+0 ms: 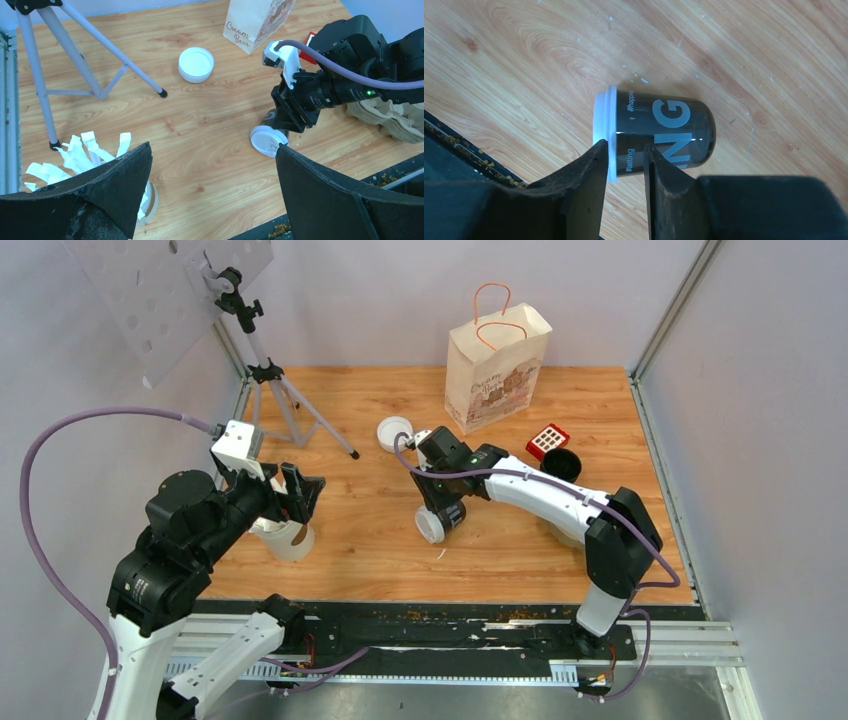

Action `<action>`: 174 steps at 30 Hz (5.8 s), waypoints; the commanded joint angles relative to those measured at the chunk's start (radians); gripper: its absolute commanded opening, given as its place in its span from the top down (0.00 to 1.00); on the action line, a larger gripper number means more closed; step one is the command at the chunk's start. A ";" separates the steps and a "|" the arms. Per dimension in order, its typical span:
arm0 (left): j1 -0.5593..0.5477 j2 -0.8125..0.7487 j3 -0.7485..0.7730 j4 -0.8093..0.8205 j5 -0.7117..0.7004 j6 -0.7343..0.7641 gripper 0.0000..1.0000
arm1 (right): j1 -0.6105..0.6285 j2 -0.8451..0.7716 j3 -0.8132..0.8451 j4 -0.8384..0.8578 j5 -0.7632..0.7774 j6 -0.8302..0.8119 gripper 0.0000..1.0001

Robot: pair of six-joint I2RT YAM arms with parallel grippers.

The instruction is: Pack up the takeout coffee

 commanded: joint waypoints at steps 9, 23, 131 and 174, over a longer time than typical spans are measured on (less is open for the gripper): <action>0.004 -0.011 0.007 0.034 -0.016 0.031 0.00 | 0.041 -0.074 -0.042 0.012 0.070 0.026 0.56; 0.004 -0.016 0.016 0.029 -0.018 0.032 0.00 | 0.122 -0.052 -0.096 -0.046 0.247 0.023 0.49; 0.004 -0.033 -0.023 0.066 -0.013 -0.005 0.00 | -0.203 -0.307 -0.151 0.079 -0.087 0.027 0.06; 0.004 -0.032 -0.044 0.061 -0.028 0.023 0.00 | -0.039 -0.066 -0.043 0.017 0.115 -0.111 0.13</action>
